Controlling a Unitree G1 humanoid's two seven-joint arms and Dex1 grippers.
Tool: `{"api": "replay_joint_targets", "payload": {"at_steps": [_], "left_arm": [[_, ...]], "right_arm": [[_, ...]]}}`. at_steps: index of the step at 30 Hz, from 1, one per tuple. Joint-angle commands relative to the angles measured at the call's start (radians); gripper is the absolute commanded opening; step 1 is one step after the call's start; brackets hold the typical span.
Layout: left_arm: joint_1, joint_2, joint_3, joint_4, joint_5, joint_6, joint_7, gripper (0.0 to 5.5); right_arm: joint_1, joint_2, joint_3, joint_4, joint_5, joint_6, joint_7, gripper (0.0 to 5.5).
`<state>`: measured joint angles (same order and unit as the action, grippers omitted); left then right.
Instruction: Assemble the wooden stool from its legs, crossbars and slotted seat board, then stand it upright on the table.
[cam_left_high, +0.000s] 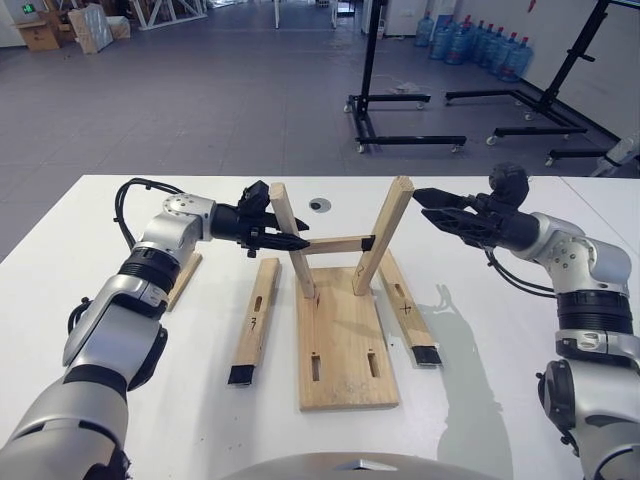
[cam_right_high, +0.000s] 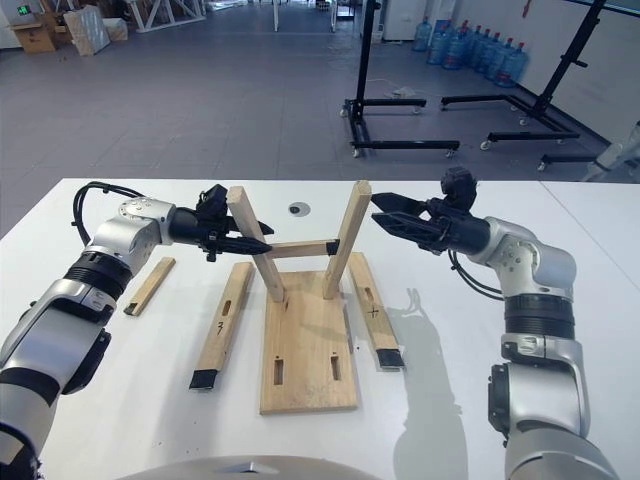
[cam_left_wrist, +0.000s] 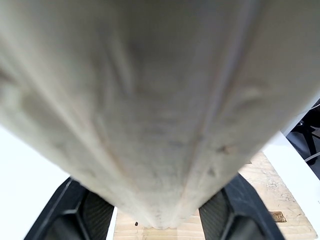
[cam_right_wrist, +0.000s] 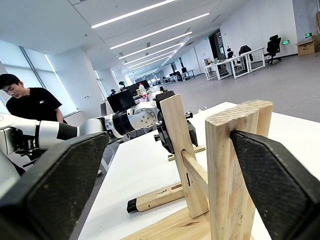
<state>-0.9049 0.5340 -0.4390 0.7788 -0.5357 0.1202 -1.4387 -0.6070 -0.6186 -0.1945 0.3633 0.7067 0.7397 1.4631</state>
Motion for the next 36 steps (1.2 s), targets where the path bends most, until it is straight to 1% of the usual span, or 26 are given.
{"api": "replay_joint_targets", "payload": {"at_steps": [1, 9, 20, 23, 26, 30, 33, 34, 36], "left_arm": [[0.118, -0.009, -0.189, -0.006, 0.315, -0.007, 0.030, 2.03], [0.149, -0.036, -0.225, -0.040, 0.322, -0.007, 0.027, 2.03], [0.174, -0.076, -0.237, -0.044, 0.320, -0.020, 0.045, 2.03], [0.172, -0.062, -0.228, -0.025, 0.324, -0.032, 0.055, 2.03], [0.166, -0.043, -0.199, -0.024, 0.309, -0.032, 0.062, 2.03], [0.155, -0.001, -0.144, -0.018, 0.276, -0.032, 0.067, 2.03], [0.155, 0.028, -0.122, -0.031, 0.257, -0.024, 0.053, 2.03], [0.156, 0.036, -0.115, -0.040, 0.249, -0.020, 0.044, 2.38], [0.160, 0.046, -0.100, -0.055, 0.248, -0.017, 0.035, 2.68]], "right_arm": [[-0.045, 0.085, 0.119, -0.104, 0.034, 0.027, 0.068, 4.50], [-0.051, 0.121, 0.164, -0.205, 0.074, 0.065, 0.075, 4.50], [-0.039, 0.153, 0.204, -0.235, 0.043, 0.039, 0.056, 4.50], [-0.005, 0.128, 0.205, -0.235, 0.022, 0.025, 0.058, 4.50], [0.039, 0.079, 0.210, -0.211, -0.031, -0.014, 0.060, 4.50], [0.066, 0.003, 0.199, -0.117, -0.156, -0.167, 0.034, 4.50], [0.067, -0.028, 0.183, -0.077, -0.192, -0.223, 0.028, 4.50], [0.066, -0.030, 0.180, -0.067, -0.198, -0.235, 0.026, 4.50], [0.061, -0.029, 0.169, -0.050, -0.202, -0.257, 0.014, 4.50]]}}
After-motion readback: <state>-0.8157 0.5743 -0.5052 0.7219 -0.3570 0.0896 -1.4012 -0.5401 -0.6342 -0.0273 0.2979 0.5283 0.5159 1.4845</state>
